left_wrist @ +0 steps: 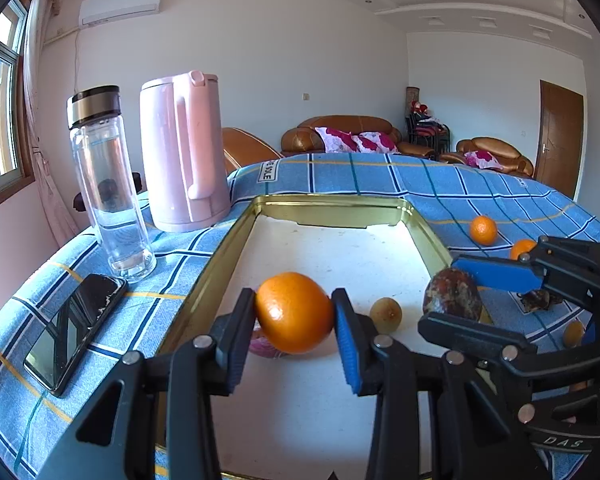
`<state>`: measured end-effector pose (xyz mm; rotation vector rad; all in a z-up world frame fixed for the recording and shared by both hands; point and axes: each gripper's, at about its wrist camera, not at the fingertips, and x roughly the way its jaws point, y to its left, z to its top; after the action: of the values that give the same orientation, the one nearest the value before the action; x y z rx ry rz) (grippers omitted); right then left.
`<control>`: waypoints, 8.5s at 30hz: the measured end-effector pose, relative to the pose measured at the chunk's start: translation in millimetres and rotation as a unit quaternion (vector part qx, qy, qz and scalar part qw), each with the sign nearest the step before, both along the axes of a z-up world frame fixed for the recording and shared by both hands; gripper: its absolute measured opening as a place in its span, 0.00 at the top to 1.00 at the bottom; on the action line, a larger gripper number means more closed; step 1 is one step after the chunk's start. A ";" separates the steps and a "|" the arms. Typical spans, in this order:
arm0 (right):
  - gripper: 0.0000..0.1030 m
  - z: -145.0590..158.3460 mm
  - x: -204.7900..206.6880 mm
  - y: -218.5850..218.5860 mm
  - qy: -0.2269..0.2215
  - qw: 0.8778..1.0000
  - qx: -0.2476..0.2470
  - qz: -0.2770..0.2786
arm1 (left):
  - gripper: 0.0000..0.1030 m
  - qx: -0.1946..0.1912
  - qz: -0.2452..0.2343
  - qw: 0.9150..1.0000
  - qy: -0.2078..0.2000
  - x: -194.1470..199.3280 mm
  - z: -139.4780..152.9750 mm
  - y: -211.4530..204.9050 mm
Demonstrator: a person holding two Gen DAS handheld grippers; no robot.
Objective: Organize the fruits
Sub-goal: 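Lower both tools into the tray and open them to release the orange and passion fruit, then grasp a dark brown date with the left tool while the right tool grasps a brown pear, then lift the date and pear off the tablecloth with both tools, then carry the date and pear over the gold tray with both tools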
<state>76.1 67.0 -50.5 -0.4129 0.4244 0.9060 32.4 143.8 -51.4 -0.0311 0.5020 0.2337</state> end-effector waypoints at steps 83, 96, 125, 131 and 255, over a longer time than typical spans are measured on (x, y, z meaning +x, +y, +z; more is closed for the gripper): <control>0.58 -35.3 16.6 -165.5 0.124 0.978 -0.046 -0.160 | 0.00 0.060 -0.132 0.989 -0.009 10.2 12.7 -137.0; 0.70 -2.8 26.5 -195.4 0.077 0.974 0.026 -0.212 | 0.06 0.045 -0.189 0.981 0.011 41.5 16.6 -168.9; 0.69 -1.3 64.7 -197.6 0.087 0.965 0.035 -0.244 | 0.60 0.036 -0.272 0.948 0.164 103.3 -24.0 -204.6; 0.69 1.3 60.7 -199.6 0.079 0.966 0.045 -0.240 | 0.60 0.016 -0.261 0.956 0.134 98.1 -15.9 -194.5; 0.69 24.9 3.5 -192.7 -0.065 0.975 0.113 -0.179 | 0.60 0.008 -0.138 0.980 -0.147 8.8 35.8 -146.1</control>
<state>79.6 -125.7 -25.5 -0.1759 0.2593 0.5641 41.2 -2.3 -15.6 0.0187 0.2059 -0.0394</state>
